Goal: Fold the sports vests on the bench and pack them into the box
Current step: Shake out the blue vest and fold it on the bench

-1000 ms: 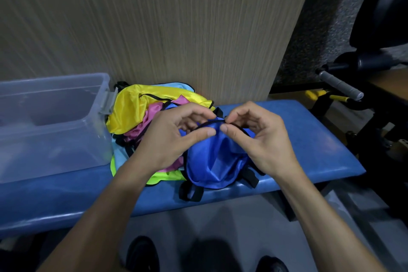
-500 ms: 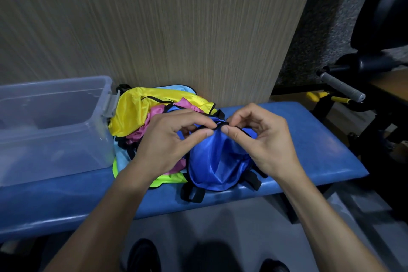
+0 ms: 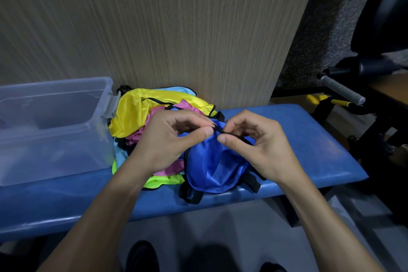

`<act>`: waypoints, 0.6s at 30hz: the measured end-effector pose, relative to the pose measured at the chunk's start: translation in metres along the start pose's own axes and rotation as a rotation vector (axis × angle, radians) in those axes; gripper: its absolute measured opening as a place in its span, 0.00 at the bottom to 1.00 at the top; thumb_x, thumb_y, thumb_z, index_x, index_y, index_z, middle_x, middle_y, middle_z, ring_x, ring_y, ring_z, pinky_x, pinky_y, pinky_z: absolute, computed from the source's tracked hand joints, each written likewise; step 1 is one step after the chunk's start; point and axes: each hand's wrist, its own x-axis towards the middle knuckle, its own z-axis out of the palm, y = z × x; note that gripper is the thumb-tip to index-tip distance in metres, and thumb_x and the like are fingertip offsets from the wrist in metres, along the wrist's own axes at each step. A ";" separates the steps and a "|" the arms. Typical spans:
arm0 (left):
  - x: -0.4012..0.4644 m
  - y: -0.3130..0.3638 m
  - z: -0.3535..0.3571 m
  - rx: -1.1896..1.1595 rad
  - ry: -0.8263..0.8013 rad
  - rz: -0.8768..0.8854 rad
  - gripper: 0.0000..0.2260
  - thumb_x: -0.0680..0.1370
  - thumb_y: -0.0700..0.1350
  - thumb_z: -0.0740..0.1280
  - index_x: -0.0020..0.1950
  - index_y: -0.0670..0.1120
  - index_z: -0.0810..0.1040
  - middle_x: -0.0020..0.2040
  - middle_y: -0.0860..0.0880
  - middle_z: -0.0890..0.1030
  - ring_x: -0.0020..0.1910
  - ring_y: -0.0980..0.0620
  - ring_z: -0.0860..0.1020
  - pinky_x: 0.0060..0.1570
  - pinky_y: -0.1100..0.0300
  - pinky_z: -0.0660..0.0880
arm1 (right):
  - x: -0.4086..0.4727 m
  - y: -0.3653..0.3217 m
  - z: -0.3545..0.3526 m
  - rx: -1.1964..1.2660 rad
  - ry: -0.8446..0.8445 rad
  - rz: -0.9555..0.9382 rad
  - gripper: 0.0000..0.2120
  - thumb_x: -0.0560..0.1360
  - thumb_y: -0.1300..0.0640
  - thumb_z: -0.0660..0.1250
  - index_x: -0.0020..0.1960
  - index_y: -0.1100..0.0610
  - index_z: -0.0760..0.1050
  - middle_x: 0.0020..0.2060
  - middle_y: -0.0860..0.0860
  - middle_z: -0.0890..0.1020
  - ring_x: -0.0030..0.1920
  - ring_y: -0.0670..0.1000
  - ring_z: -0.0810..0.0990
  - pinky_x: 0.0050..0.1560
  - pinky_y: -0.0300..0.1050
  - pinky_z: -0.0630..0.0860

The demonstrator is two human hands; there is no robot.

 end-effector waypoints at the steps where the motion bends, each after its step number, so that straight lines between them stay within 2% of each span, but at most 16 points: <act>1: 0.000 0.000 0.000 -0.006 0.009 0.006 0.03 0.74 0.37 0.74 0.47 0.41 0.86 0.45 0.47 0.87 0.47 0.51 0.85 0.49 0.63 0.78 | 0.000 0.000 0.000 0.000 -0.003 -0.002 0.08 0.74 0.59 0.77 0.44 0.58 0.79 0.37 0.52 0.81 0.37 0.57 0.79 0.43 0.58 0.77; 3: 0.000 -0.001 0.001 0.007 0.024 0.019 0.04 0.74 0.34 0.75 0.46 0.41 0.86 0.45 0.48 0.87 0.46 0.51 0.85 0.48 0.64 0.78 | -0.001 0.000 -0.001 -0.020 -0.013 -0.003 0.08 0.73 0.58 0.78 0.43 0.58 0.79 0.36 0.52 0.81 0.37 0.59 0.79 0.42 0.60 0.76; 5: 0.000 -0.001 0.001 0.041 0.033 0.026 0.05 0.74 0.34 0.75 0.45 0.42 0.86 0.44 0.48 0.87 0.46 0.51 0.85 0.47 0.63 0.78 | -0.002 -0.001 -0.001 -0.083 -0.016 -0.013 0.07 0.73 0.57 0.78 0.43 0.57 0.81 0.35 0.50 0.82 0.36 0.55 0.79 0.42 0.57 0.76; 8: 0.000 0.000 0.002 0.063 0.056 0.031 0.06 0.74 0.34 0.75 0.45 0.43 0.86 0.44 0.49 0.87 0.45 0.51 0.85 0.46 0.61 0.79 | -0.003 0.000 -0.002 -0.184 0.006 -0.038 0.05 0.73 0.60 0.78 0.43 0.57 0.82 0.36 0.45 0.83 0.36 0.46 0.79 0.41 0.42 0.76; 10: -0.001 0.003 0.002 0.071 0.068 0.043 0.07 0.74 0.33 0.75 0.45 0.44 0.86 0.45 0.49 0.87 0.45 0.50 0.85 0.46 0.58 0.81 | -0.003 0.002 -0.003 -0.291 0.042 -0.080 0.04 0.73 0.60 0.78 0.45 0.56 0.83 0.38 0.40 0.83 0.38 0.43 0.80 0.43 0.36 0.74; 13: 0.001 0.011 0.000 0.093 0.076 0.067 0.05 0.74 0.35 0.76 0.45 0.45 0.86 0.46 0.49 0.86 0.46 0.48 0.85 0.47 0.54 0.81 | -0.004 0.003 -0.002 -0.363 0.068 -0.096 0.05 0.74 0.56 0.77 0.43 0.54 0.82 0.37 0.42 0.82 0.37 0.45 0.79 0.41 0.41 0.74; 17: 0.009 0.033 -0.014 0.119 0.031 0.104 0.03 0.74 0.38 0.74 0.45 0.44 0.86 0.47 0.48 0.86 0.48 0.48 0.85 0.49 0.58 0.80 | -0.005 -0.007 -0.008 -0.107 0.058 0.064 0.10 0.75 0.52 0.75 0.38 0.57 0.82 0.33 0.49 0.82 0.36 0.52 0.80 0.40 0.47 0.75; 18: 0.012 0.041 -0.020 0.126 0.026 0.113 0.03 0.74 0.37 0.74 0.45 0.44 0.86 0.47 0.48 0.86 0.48 0.48 0.85 0.49 0.60 0.80 | -0.004 -0.010 -0.012 -0.067 0.051 0.079 0.11 0.75 0.52 0.74 0.38 0.57 0.82 0.34 0.50 0.82 0.35 0.51 0.79 0.40 0.47 0.75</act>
